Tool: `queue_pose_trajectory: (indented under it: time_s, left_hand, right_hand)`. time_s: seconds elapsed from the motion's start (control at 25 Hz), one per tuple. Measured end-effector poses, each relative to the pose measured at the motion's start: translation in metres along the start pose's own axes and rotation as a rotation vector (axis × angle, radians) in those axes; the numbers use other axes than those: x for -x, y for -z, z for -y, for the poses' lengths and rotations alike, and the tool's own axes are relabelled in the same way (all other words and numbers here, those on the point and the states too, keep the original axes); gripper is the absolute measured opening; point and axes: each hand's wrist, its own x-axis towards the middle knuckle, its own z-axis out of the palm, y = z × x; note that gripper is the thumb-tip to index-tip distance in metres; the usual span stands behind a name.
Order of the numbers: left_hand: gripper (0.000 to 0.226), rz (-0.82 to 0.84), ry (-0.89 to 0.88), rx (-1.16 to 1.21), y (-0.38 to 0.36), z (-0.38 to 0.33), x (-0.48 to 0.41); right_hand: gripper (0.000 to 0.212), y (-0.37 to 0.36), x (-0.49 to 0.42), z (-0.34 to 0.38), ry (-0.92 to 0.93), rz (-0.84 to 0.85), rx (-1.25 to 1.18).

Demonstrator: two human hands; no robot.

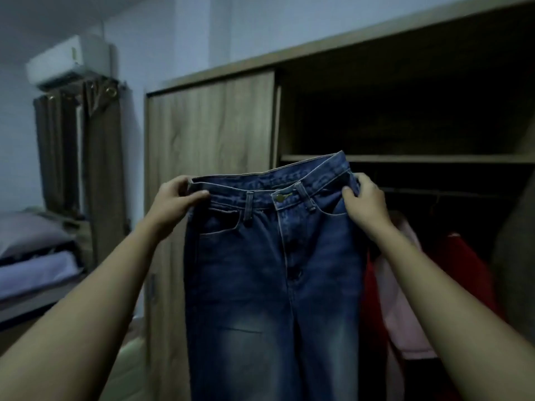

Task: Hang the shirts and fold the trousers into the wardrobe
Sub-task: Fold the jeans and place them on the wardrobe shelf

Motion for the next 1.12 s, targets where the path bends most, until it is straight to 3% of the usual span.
queue_pose_trajectory:
  time_s: [0.04, 0.12, 0.2, 0.24, 0.32, 0.4, 0.48, 0.52, 0.6, 0.68, 0.76, 0.88, 0.96, 1.12]
  left_hand:
    - [0.014, -0.088, -0.068, 0.065, -0.011, 0.001, -0.005]
    - [0.007, -0.191, -0.130, -0.154, -0.035, 0.007, -0.017]
    - [0.013, -0.169, -0.157, -0.438, -0.054, 0.008, -0.023]
    - [0.013, -0.151, -0.193, -0.431, -0.061, 0.001, -0.024]
    - [0.011, -0.043, -0.224, -0.110, -0.064, -0.016, -0.029]
    - [0.035, 0.259, -0.092, 0.285, -0.061, -0.034, -0.027]
    - [0.063, 0.468, 0.004, 0.401, -0.059, -0.040, -0.027]
    - [0.066, 0.501, -0.009, 0.423, -0.058, -0.041, -0.028]
    - [0.062, 0.502, -0.031, 0.475, -0.055, -0.041, -0.033]
    - [0.063, 0.531, 0.084, 0.489, -0.056, -0.036, -0.038]
    - [0.057, 0.523, 0.241, 0.384, -0.069, -0.033, -0.035]
    - [0.033, 0.353, 0.443, 0.231, -0.104, -0.043, -0.024]
    - [0.022, 0.304, 0.424, 0.182, -0.128, -0.065, -0.019]
    - [0.022, 0.303, 0.199, 0.091, -0.159, -0.105, -0.007]
  right_hand:
    - [0.018, 0.016, -0.006, 0.007, -0.003, 0.090, -0.117]
    - [0.013, 0.043, -0.008, 0.017, -0.024, 0.285, -0.291]
    - [0.009, 0.057, -0.002, 0.013, -0.023, 0.342, -0.278]
    - [0.008, 0.062, 0.001, 0.009, -0.026, 0.315, -0.276]
    - [0.009, 0.072, 0.001, -0.003, -0.043, 0.202, -0.305]
    - [0.013, 0.083, 0.000, -0.010, -0.089, 0.106, -0.328]
    - [0.018, 0.092, 0.004, -0.011, -0.115, 0.105, -0.385]
    - [0.026, 0.095, 0.008, -0.009, -0.103, 0.144, -0.449]
    - [0.040, 0.104, 0.011, -0.004, -0.085, 0.216, -0.551]
    - [0.036, 0.111, 0.013, -0.003, -0.120, 0.239, -0.582]
    - [0.022, 0.103, 0.017, -0.008, -0.262, 0.189, -0.519]
    - [0.019, 0.071, 0.019, -0.021, -0.581, -0.008, -0.452]
    - [0.018, 0.047, 0.016, -0.016, -0.622, -0.067, -0.449]
    - [0.025, 0.010, 0.012, 0.035, -0.469, -0.002, -0.505]
